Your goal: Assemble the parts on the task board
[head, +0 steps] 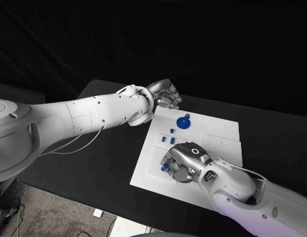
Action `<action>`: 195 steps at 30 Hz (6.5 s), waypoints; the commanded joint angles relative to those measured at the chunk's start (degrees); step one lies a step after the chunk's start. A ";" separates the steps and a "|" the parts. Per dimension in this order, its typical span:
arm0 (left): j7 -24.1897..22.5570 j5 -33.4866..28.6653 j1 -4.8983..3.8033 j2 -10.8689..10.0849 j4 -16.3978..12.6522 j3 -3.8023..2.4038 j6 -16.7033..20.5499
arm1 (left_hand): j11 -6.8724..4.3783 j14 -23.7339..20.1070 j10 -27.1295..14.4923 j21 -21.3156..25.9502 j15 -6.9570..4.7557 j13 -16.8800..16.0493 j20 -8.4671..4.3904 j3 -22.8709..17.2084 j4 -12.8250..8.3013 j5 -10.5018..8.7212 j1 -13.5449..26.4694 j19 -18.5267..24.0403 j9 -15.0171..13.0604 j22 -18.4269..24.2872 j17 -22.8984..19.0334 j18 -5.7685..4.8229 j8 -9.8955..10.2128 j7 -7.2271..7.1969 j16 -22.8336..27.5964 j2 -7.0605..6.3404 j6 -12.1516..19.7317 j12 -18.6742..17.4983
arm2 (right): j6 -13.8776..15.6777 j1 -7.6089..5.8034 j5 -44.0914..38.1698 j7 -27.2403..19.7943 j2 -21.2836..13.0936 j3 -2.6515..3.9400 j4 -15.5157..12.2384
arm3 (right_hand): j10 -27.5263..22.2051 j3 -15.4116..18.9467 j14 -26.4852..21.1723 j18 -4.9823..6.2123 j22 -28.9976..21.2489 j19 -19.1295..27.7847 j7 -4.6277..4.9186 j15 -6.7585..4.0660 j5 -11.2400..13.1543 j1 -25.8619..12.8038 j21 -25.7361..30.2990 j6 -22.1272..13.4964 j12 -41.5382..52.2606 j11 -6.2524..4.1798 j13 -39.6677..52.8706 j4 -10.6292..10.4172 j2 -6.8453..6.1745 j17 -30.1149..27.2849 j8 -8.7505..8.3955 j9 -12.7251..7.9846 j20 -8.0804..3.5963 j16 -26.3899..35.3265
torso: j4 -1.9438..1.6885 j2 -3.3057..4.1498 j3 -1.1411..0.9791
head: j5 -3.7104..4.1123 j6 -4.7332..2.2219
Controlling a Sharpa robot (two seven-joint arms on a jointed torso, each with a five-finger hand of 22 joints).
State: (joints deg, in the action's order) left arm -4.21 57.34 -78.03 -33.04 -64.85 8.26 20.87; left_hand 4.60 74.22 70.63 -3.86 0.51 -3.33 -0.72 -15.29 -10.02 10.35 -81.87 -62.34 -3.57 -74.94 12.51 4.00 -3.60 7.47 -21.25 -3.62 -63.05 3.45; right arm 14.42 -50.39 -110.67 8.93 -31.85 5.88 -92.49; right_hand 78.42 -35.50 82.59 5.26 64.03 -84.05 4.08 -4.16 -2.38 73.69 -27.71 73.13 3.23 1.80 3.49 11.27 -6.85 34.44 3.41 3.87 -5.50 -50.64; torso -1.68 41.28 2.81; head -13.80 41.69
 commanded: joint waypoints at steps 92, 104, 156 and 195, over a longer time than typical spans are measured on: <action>-1.66 -6.24 0.26 -4.13 -1.14 0.04 1.09 | 0.24 0.17 -0.58 0.15 0.14 0.00 0.29 0.10 0.34 0.00 0.71 0.35 -0.06 0.74 0.09 -0.38 0.01 0.02 0.19 0.23 0.58 -0.04 | -12.39 0.28 44.96 17.03 -25.66 8.65 -7.81 | -1.78 18.28 -1.04 -0.62 3.66 -2.49 -0.58 -1.45 -0.71 -7.99 -13.35 -6.70 49.39 -3.87 58.69 -19.14 -0.19 13.87 0.23 2.69 -1.47 -11.27 | 3.18 -1.46 -1.70 | 12.24 -0.54; -1.98 -7.67 0.58 -6.10 -2.57 0.10 1.45 | 0.22 0.15 -0.60 0.09 0.17 0.00 0.29 0.43 1.35 -0.23 0.66 0.09 -0.07 3.06 0.16 -0.49 0.00 -0.02 0.10 -0.04 0.55 -0.04 | -13.71 0.34 47.38 25.95 -28.31 8.67 -9.27 | -0.65 18.90 -0.35 -0.89 6.43 -2.68 -1.18 -1.68 -0.64 -10.51 -15.70 -5.12 50.09 -4.17 61.29 -21.10 -1.35 19.33 0.30 5.04 -1.59 -12.52 | 3.38 -1.94 -1.73 | 13.39 0.09; -1.15 -8.40 0.62 -6.12 -3.62 0.20 0.22 | 0.26 0.09 -0.87 0.09 0.26 0.00 0.39 0.35 3.31 -0.28 0.80 -0.14 -0.06 5.65 0.26 -0.57 0.00 -0.01 -0.03 -0.34 0.82 -0.04 | -15.16 0.39 44.43 31.62 -16.74 4.47 -3.93 | -0.32 21.70 0.23 -0.36 10.21 -2.92 0.77 -0.58 -0.76 -10.52 -16.08 -11.21 51.53 -2.92 63.37 -23.00 -2.78 23.44 0.28 0.17 -0.49 -13.04 | 3.29 -1.79 -1.17 | 11.92 1.21; -0.13 -8.40 0.61 -6.49 -3.71 0.21 -0.23 | 0.35 0.02 -1.19 0.02 0.29 0.00 0.39 0.19 3.54 -0.06 0.60 -0.18 -0.06 5.95 0.26 -0.56 0.00 0.05 -0.03 -0.47 1.00 -0.04 | -9.77 0.22 49.06 30.68 -17.35 3.38 -6.54 | -0.08 17.48 0.45 -1.65 11.48 -3.05 -1.76 -1.34 -5.56 -12.70 -16.12 -3.06 50.74 -4.42 62.38 -8.20 4.01 24.11 0.26 1.15 -1.24 -12.93 | 3.36 -1.73 -1.14 | 10.80 1.20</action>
State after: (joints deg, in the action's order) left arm -4.34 49.27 -77.39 -39.59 -68.46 8.51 21.13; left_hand 5.07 74.22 69.86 -3.86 0.51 -3.33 -0.51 -14.99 -6.72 10.35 -81.41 -62.13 -3.57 -69.04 12.70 3.99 -3.60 7.63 -21.25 -3.62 -62.39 3.45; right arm 3.35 -50.35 -62.84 37.75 -49.03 9.34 -98.91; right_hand 78.44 -16.88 83.10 4.33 74.94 -83.94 2.27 -5.21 -7.99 60.11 -43.69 69.68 54.32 -2.25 65.92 1.64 -4.43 58.48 3.30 26.71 -6.23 -63.77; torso 1.68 39.55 1.63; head -2.94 42.92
